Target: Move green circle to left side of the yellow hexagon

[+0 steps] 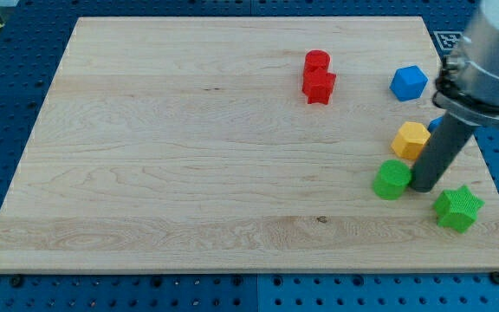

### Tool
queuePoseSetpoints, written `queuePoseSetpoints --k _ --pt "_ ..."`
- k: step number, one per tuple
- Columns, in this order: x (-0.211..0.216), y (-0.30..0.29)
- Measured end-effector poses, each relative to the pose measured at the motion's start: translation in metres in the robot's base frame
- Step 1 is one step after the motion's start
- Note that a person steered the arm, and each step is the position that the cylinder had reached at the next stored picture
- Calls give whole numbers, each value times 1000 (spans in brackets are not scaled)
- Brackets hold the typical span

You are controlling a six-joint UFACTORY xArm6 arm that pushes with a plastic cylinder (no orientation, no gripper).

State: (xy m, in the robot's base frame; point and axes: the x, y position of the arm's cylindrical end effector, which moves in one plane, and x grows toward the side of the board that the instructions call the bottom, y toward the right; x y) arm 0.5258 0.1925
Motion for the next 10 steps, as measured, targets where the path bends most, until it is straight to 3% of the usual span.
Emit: queuePoseSetpoints --k 2,4,6,7,10 --pt "49 -6" --pt "25 -53" --pt "16 -51" --pt "35 -45" --pt "10 -45"
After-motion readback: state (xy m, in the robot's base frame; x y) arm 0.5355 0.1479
